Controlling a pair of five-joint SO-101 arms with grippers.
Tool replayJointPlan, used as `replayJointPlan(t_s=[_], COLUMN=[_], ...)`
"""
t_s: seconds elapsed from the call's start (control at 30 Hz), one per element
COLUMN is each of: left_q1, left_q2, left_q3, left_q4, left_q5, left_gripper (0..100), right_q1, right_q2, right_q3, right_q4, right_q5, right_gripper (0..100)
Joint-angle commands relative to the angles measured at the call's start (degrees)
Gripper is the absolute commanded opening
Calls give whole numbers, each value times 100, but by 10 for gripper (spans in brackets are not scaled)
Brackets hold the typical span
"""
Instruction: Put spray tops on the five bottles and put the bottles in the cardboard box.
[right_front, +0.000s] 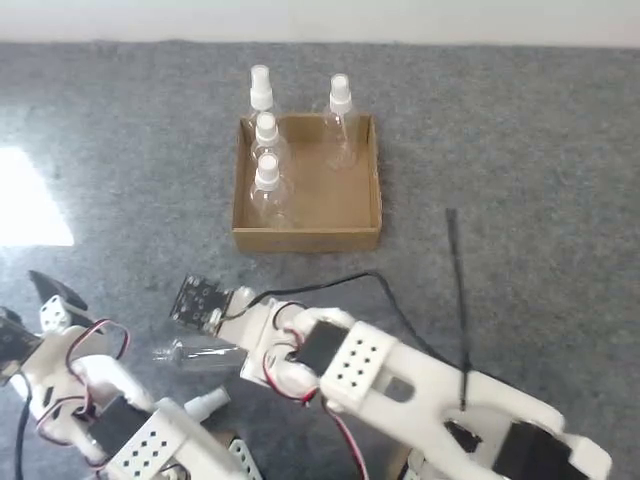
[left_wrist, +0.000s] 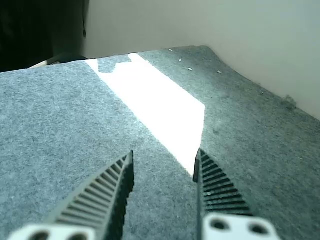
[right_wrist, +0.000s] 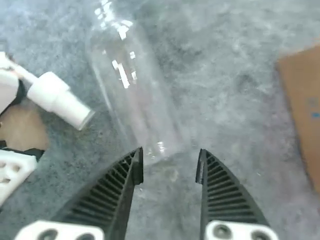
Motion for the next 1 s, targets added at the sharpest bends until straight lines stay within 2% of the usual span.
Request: replayJointPlan(t_s=[0.0,0.43,0.8,0.9,0.97], left_q1=[-18,-9,-26,-26,-26], left_q2=[-88,-79,-79,-79,-79], left_q3=[-84,-84,-84,-84,-84], left_q4=[53,53,53,53,53], left_q5=[53,53,53,53,53], left_gripper=[189,189,189,189,189], right_q1=[330,831,189,171,163], right_q2=[-585,-1156,-1569,-1560,-1552], right_q3=[-264,-246,-246,-237,-237], right_q4=[119,189,681,655,655], right_q5=[62,53,35,-316,-536], right_gripper=[148,146,149,161,209])
